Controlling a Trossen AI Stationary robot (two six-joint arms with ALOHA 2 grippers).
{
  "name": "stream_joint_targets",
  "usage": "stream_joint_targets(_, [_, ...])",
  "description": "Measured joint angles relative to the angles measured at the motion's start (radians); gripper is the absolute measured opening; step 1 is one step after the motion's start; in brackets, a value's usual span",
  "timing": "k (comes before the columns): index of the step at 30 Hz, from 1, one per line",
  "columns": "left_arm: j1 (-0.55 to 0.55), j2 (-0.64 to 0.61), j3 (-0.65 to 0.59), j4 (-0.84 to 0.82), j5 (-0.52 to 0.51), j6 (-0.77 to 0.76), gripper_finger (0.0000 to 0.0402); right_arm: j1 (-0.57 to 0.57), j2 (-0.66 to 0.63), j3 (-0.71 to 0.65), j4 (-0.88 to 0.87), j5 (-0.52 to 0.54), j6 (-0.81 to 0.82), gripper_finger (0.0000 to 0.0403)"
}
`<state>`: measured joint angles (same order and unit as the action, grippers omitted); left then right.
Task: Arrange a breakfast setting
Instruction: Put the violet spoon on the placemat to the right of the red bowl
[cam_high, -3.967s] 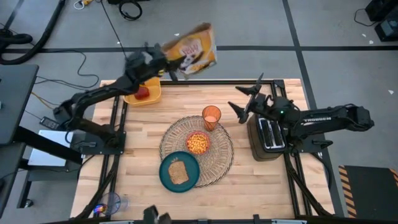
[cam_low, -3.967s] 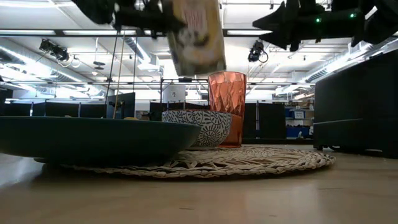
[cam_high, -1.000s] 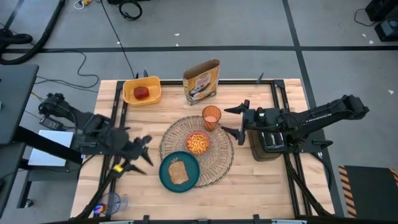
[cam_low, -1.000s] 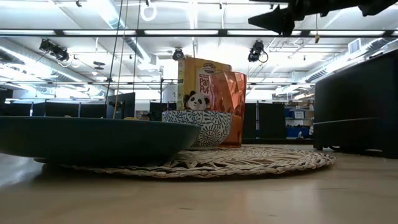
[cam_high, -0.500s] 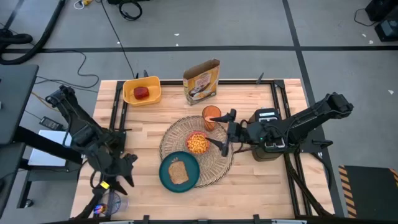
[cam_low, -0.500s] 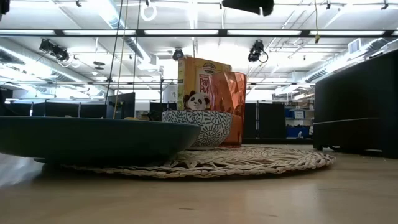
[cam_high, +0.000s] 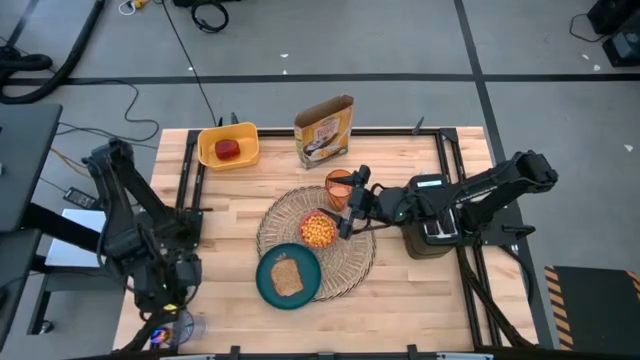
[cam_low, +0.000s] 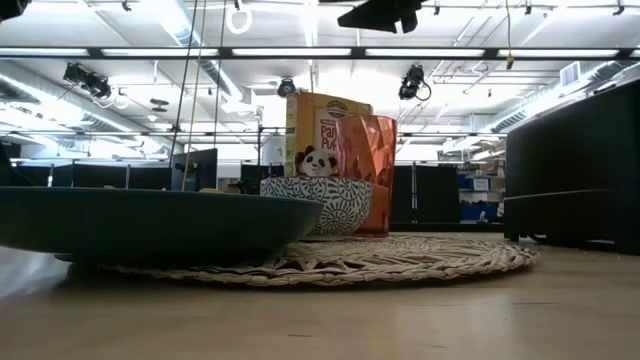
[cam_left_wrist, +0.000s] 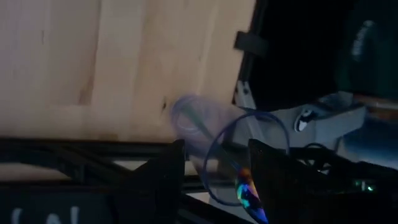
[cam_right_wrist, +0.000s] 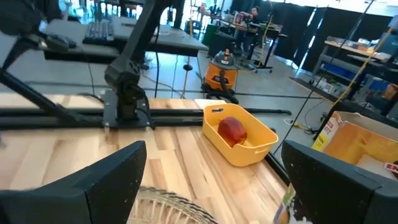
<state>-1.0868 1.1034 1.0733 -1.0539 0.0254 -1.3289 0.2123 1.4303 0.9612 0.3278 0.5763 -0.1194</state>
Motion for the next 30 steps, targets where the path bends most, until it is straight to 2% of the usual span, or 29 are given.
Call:
stream_joint_targets(10, [-0.067, 0.064, 0.000, -0.015, -0.005, -0.080, 0.0182, -0.019, 0.009, 0.000, -0.003, -0.046, -0.007, 0.0382])
stream_joint_targets(26, [-0.122, 0.190, 0.000, 0.028, -0.006, 0.001, 0.0181, 0.023, 0.008, -0.001, -0.018, -0.049, -0.008, 0.0376])
stream_joint_targets(30, [-0.122, 0.239, 0.000, 0.029, -0.006, 0.014, 0.0159, 0.036, 0.008, -0.001, -0.021, -0.048, -0.008, 0.0373])
